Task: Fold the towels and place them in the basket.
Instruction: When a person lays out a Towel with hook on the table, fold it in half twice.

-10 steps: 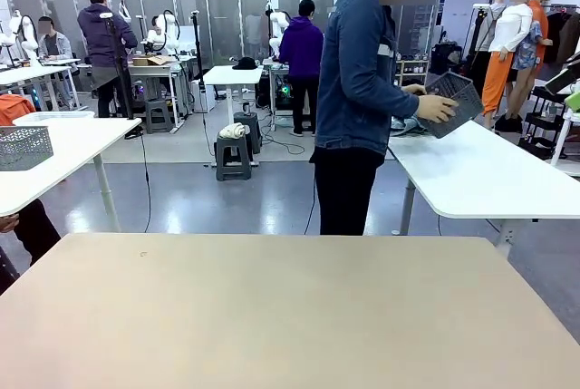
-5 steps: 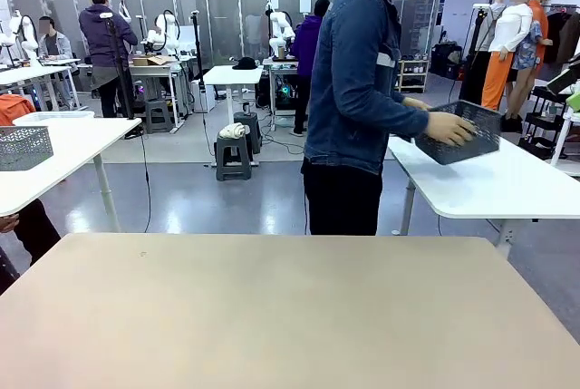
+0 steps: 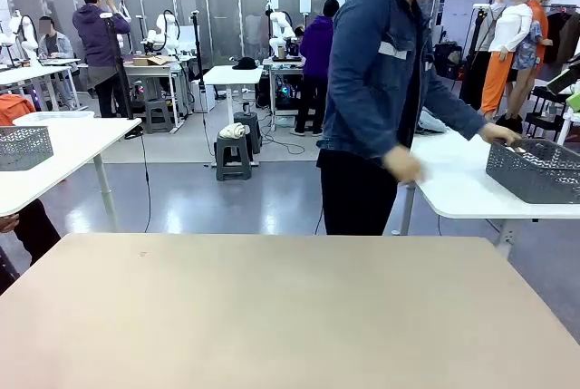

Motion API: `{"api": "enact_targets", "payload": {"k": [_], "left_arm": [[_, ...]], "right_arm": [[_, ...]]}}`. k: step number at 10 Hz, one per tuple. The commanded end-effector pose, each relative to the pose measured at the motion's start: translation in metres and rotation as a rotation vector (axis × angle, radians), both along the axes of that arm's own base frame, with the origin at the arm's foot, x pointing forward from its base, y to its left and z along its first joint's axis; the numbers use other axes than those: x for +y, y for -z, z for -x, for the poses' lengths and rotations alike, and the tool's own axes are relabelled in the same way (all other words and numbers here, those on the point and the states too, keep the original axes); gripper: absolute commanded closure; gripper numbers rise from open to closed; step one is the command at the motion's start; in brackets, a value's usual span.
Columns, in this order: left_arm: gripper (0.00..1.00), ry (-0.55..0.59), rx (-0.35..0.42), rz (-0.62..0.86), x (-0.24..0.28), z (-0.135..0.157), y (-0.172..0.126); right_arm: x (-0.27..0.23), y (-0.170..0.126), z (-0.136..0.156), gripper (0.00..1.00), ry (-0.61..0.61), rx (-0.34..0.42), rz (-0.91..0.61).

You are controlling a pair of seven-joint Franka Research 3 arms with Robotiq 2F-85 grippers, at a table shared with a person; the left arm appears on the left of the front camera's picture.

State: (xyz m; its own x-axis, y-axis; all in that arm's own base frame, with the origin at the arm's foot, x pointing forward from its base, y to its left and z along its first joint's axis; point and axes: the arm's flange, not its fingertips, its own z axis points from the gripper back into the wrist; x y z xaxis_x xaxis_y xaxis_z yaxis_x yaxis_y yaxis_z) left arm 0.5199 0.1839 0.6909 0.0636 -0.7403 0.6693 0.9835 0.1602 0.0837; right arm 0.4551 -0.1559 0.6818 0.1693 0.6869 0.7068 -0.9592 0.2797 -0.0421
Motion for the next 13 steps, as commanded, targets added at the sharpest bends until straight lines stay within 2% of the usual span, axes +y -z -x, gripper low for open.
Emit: {"api": "enact_targets", "payload": {"k": [1,9,13], "left_arm": [[0.00,0.000,0.000,0.000,0.000,0.000,0.000],[0.00,-0.015,-0.030,0.034,0.001,0.002,-0.020],[0.00,-0.030,-0.029,0.032,-0.001,0.002,-0.021]], "right_arm": [[0.000,0.000,0.000,0.00,0.000,0.000,0.000],[-0.008,-0.015,0.002,0.00,0.018,-0.033,-0.042],[-0.007,-0.023,-0.002,0.00,0.037,-0.043,-0.045]]}}
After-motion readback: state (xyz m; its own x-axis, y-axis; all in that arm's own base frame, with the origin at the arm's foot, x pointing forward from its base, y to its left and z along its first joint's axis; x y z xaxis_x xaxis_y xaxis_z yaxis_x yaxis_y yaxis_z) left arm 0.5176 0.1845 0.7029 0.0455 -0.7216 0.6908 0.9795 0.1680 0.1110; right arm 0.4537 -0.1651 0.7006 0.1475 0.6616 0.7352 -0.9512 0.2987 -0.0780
